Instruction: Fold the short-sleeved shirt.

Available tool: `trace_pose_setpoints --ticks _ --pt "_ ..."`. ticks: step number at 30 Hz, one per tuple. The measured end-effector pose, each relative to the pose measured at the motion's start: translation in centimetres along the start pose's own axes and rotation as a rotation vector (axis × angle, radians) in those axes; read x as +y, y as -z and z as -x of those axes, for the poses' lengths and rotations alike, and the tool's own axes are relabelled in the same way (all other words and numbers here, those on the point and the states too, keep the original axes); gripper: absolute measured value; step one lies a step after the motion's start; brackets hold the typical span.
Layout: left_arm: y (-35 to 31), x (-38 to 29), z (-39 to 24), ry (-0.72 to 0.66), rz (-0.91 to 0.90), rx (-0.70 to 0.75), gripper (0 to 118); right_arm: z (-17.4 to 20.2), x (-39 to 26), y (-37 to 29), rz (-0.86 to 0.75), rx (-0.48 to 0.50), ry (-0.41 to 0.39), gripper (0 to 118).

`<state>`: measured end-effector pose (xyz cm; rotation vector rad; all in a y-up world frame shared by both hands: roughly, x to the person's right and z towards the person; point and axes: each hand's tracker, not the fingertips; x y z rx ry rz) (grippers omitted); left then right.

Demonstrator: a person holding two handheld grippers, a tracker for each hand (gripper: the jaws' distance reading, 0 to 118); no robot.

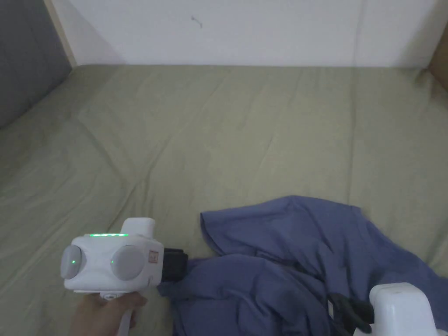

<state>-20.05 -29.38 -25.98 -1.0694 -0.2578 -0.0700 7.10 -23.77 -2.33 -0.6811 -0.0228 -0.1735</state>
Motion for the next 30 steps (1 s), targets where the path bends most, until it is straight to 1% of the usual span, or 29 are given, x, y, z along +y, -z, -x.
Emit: trace_pose_setpoints --ticks 3,6,8,9,10,11,12,13,14,16,18,20,21,22,24,25,26,27,28,29,30 --pt "-0.6 -0.1 -0.1 -0.011 -0.007 -0.048 102 -0.3 -0.1 -0.1 0.005 0.000 0.001 0" --pt "0.4 -0.2 -0.3 -0.002 0.029 -0.048 101 -0.7 -0.2 -0.1 0.011 -0.012 0.007 0" --pt "0.8 -0.4 -0.4 -0.006 0.035 -0.038 93 -1.0 -0.2 -0.2 0.011 -0.008 0.020 0" --pt "0.3 -0.5 -0.4 -0.001 0.018 -0.027 83 -1.0 -0.2 -0.3 0.010 -0.007 0.022 0" --pt "0.0 -0.5 -0.6 0.004 0.001 -0.025 67 -1.1 -0.2 -0.3 0.010 -0.009 0.022 0" --pt "-0.1 -0.4 -0.7 0.029 -0.018 0.012 49 -1.1 -0.1 -0.3 0.010 -0.011 0.021 0" --pt "-0.2 -0.3 -1.1 0.060 -0.023 0.043 20 -1.1 0.0 -0.2 0.012 -0.015 0.021 0" --pt "-0.2 -0.2 -1.5 0.107 -0.021 0.068 7 -1.2 0.0 -0.1 0.015 -0.018 0.023 0" --pt "-0.2 -0.2 -1.8 0.132 -0.022 0.061 7 -1.3 0.1 0.0 0.016 -0.018 0.025 0" --pt "-0.5 -0.4 -2.0 0.133 -0.020 0.062 7 -1.5 0.2 0.1 0.019 -0.006 0.033 0" --pt "-2.0 -0.3 -1.6 0.106 -0.041 0.046 7 -2.3 1.0 0.6 0.025 0.049 0.048 0" --pt "-4.3 0.0 -0.9 0.072 -0.108 -0.009 7 -3.5 2.6 1.4 0.026 0.110 0.109 0" --pt "-5.5 0.1 -0.7 0.053 -0.128 -0.034 7 -4.0 3.7 2.0 0.040 0.125 0.094 0" --pt "-6.5 0.1 -0.5 0.048 -0.148 -0.051 7 -4.3 4.9 2.7 0.031 0.116 0.061 0" --pt "-8.3 0.2 -0.4 0.061 -0.172 -0.090 7 -4.9 7.5 4.7 0.073 0.129 -0.064 0" --pt "-8.8 0.1 -0.4 0.068 -0.182 -0.099 7 -5.1 8.8 6.1 0.097 0.143 -0.101 0" --pt "-9.1 0.0 -0.4 0.073 -0.184 -0.103 7 -5.3 10.2 7.8 0.135 0.160 -0.135 1" --pt "-9.4 0.0 -0.5 0.077 -0.186 -0.102 7 -5.5 11.4 9.2 0.140 0.135 -0.141 3" --pt "-9.4 -0.2 -0.6 0.084 -0.187 -0.101 7 -5.3 12.9 10.9 0.134 0.112 -0.140 20" --pt "-9.5 -0.4 -0.6 0.088 -0.186 -0.099 7 -5.3 14.0 12.6 0.154 0.107 -0.147 52" --pt "-9.4 -0.7 -0.6 0.087 -0.186 -0.099 7 -5.2 14.9 14.2 0.192 0.107 -0.163 95"
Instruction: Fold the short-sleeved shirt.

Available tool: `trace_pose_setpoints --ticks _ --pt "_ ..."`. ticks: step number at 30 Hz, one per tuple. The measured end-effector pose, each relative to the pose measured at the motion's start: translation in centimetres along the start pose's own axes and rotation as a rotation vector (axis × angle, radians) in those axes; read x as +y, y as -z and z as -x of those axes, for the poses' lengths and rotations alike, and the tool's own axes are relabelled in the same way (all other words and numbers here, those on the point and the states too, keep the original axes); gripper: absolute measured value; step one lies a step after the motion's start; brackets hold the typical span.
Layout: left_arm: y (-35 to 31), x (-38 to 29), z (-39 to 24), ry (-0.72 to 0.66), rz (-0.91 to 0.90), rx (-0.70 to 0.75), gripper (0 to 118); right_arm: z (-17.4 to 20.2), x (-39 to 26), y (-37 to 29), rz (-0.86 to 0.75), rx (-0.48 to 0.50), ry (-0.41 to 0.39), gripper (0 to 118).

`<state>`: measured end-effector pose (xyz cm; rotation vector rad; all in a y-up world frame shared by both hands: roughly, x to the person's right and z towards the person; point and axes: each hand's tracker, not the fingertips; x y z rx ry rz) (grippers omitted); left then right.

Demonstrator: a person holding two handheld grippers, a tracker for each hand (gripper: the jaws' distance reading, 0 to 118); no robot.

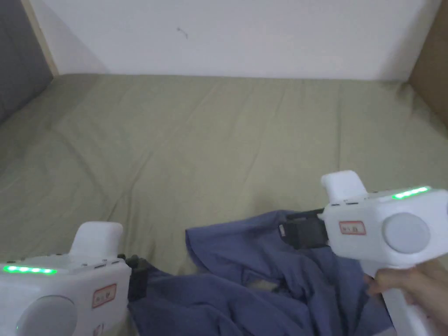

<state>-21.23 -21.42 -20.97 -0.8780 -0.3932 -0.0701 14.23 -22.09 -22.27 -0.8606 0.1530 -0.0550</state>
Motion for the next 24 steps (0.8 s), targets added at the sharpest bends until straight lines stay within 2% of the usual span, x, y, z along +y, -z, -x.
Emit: trace_pose_setpoints --ticks 1,2,4,6,8,9,11,12,14,16,17,18,20,22,24 --pt "0.2 -0.2 0.1 -0.003 0.005 -0.004 7 -0.2 1.1 1.5 0.038 0.017 -0.040 108" --pt "0.4 -0.4 0.1 -0.007 0.023 -0.010 7 -0.4 2.4 2.8 0.071 0.037 -0.074 109" --pt "1.0 -0.8 0.3 -0.009 0.033 -0.011 7 -0.5 4.0 5.1 0.136 0.018 -0.137 106" --pt "1.6 -1.0 0.6 -0.013 0.066 -0.006 7 -0.6 5.0 7.2 0.164 -0.048 -0.170 106" --pt "1.9 -1.4 0.9 -0.023 0.070 -0.002 7 -0.6 5.2 9.9 0.230 -0.081 -0.236 106" --pt "2.0 -1.4 1.1 -0.036 0.074 -0.007 7 -0.7 5.0 11.1 0.286 -0.072 -0.270 103" --pt "2.2 -1.5 1.5 -0.055 0.080 -0.017 7 -0.8 4.1 13.3 0.373 -0.062 -0.319 91" --pt "2.4 -1.4 1.5 -0.059 0.084 -0.017 7 -0.9 3.6 14.2 0.391 -0.054 -0.334 87" --pt "2.5 -1.4 1.6 -0.059 0.089 -0.013 7 -1.2 3.2 13.8 0.326 -0.054 -0.236 85" --pt "2.6 -1.4 1.6 -0.058 0.093 -0.015 7 -1.4 3.2 13.1 0.334 -0.031 -0.248 63" --pt "2.7 -1.3 1.6 -0.055 0.094 -0.015 7 -1.4 3.3 12.7 0.330 -0.013 -0.252 45" --pt "2.7 -1.3 1.5 -0.053 0.094 -0.012 7 -1.3 3.4 12.2 0.327 -0.013 -0.256 0" --pt "2.7 -1.3 1.4 -0.058 0.091 -0.007 7 -1.1 3.2 12.0 0.312 -0.061 -0.252 0" --pt "2.4 -1.2 1.4 -0.077 0.085 -0.007 7 -1.2 2.8 12.2 0.316 -0.043 -0.231 0" --pt "1.9 -1.2 1.3 -0.088 0.076 -0.004 7 -1.5 3.0 11.7 0.308 -0.042 -0.149 0"
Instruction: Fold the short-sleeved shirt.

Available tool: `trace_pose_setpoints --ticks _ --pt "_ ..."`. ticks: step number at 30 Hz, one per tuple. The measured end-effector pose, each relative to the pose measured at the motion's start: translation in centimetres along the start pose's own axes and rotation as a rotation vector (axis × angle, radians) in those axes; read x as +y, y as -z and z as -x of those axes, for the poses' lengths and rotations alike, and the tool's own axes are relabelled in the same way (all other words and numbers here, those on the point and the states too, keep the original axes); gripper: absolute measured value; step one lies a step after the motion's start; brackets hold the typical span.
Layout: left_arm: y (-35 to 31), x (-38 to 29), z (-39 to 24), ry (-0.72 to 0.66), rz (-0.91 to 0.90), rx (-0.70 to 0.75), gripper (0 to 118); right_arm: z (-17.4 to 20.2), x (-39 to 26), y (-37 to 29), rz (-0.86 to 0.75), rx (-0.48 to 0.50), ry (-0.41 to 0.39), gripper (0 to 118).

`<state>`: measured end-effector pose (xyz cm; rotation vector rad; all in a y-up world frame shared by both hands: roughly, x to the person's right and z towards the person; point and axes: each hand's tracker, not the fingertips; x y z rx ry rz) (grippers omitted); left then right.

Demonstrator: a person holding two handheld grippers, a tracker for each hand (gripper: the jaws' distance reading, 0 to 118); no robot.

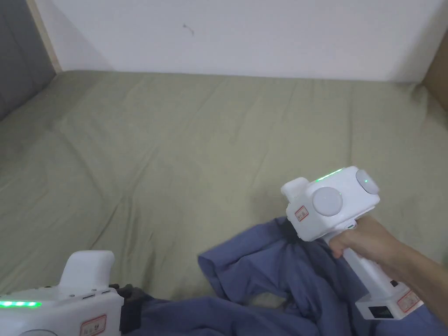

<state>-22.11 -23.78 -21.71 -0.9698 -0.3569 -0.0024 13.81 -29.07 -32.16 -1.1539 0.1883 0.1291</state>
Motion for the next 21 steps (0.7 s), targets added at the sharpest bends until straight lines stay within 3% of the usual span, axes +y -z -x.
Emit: trace_pose_setpoints --ticks 4,8,11,13,21 --pt "-1.6 0.4 -0.2 0.019 -0.021 0.019 7 -2.6 -0.7 -3.8 -0.093 0.079 0.158 0" --pt "-4.9 1.2 -0.3 0.034 -0.148 0.082 6 -5.7 -2.3 -11.7 -0.247 0.055 0.267 0" --pt "-7.5 2.3 -0.6 0.040 -0.173 0.094 6 -8.1 -3.8 -18.4 -0.316 0.061 0.313 0" --pt "-9.3 3.0 -0.8 0.038 -0.219 0.101 6 -9.4 -5.1 -22.7 -0.385 0.011 0.330 0" --pt "-17.7 6.7 -1.0 0.017 -0.395 0.147 6 -11.9 -11.6 -37.6 -0.621 -0.052 0.417 0"
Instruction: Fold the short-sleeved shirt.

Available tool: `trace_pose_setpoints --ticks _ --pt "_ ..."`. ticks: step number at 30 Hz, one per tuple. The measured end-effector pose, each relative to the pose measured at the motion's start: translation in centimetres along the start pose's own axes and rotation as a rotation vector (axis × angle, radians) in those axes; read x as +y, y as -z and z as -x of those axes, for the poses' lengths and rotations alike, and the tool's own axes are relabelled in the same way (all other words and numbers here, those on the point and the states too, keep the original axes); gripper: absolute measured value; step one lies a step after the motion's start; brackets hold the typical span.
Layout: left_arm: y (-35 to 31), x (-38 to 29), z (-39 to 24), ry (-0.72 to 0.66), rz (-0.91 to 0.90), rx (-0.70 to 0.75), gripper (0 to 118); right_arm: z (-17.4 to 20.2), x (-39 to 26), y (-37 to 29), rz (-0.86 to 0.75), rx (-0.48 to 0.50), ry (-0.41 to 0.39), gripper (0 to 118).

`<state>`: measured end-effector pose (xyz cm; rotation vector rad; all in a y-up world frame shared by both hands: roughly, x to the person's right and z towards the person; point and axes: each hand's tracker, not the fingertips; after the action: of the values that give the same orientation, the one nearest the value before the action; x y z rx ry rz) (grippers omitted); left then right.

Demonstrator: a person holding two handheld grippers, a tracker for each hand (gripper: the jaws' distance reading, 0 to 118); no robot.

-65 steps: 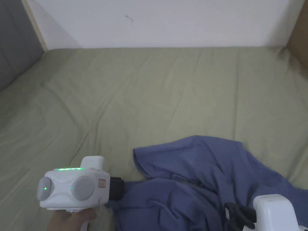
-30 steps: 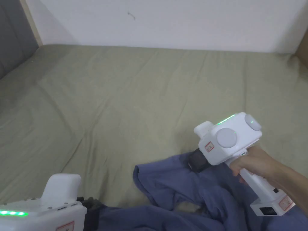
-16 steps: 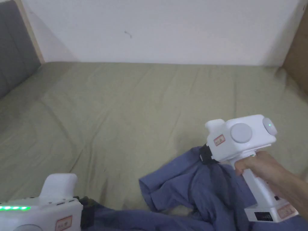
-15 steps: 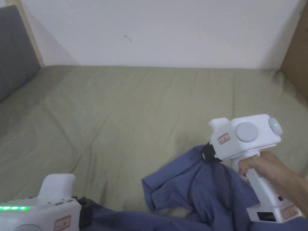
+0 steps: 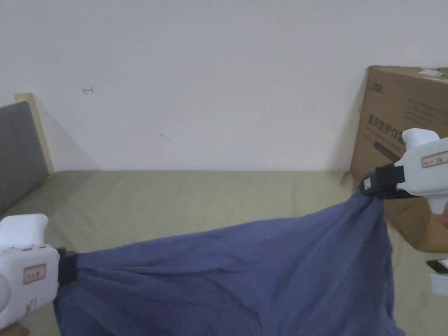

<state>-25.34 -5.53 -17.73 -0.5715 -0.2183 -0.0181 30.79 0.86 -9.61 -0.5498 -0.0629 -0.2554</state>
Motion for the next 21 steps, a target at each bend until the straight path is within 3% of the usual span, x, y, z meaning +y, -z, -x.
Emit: trace_pose_setpoints --ticks 3,6,11,21 --pt "-2.4 2.2 0.2 -0.014 -0.070 -0.016 6 -0.2 0.6 -4.2 -0.071 0.054 0.043 0" --pt "-4.4 4.3 -0.2 0.006 -0.112 -0.019 6 0.5 1.1 -7.2 -0.103 0.023 -0.013 0" --pt "-7.3 6.8 -0.8 0.046 -0.180 0.005 6 0.9 1.4 -10.4 -0.131 0.041 -0.017 0" --pt "-5.1 11.4 -0.3 0.048 -0.166 -0.013 6 0.4 4.7 -11.0 -0.176 0.079 0.048 0"
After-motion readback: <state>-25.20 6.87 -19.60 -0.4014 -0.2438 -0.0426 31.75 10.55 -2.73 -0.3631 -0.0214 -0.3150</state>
